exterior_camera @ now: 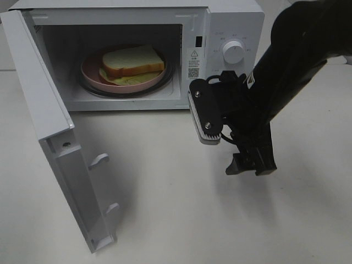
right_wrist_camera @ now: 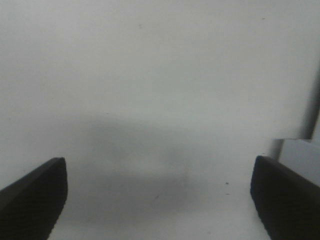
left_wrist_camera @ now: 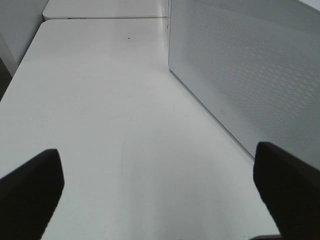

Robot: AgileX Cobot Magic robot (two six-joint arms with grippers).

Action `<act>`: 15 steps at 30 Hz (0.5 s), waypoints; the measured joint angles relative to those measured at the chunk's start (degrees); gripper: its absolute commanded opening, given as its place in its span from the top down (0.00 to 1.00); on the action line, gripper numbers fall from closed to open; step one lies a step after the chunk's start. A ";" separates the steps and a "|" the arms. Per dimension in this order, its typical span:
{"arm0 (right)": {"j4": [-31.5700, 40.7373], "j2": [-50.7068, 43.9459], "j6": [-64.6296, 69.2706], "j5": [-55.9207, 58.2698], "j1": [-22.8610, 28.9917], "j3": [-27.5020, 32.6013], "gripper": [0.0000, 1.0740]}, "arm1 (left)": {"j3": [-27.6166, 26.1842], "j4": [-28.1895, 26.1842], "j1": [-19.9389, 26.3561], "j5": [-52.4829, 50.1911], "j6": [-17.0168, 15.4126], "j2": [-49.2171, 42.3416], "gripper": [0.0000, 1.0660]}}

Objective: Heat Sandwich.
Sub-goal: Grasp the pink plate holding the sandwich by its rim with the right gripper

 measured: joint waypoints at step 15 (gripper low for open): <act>-5.44 1.03 0.74 0.34 2.92 -10.43 0.15 | 0.00 0.00 0.00 0.00 0.00 0.00 0.08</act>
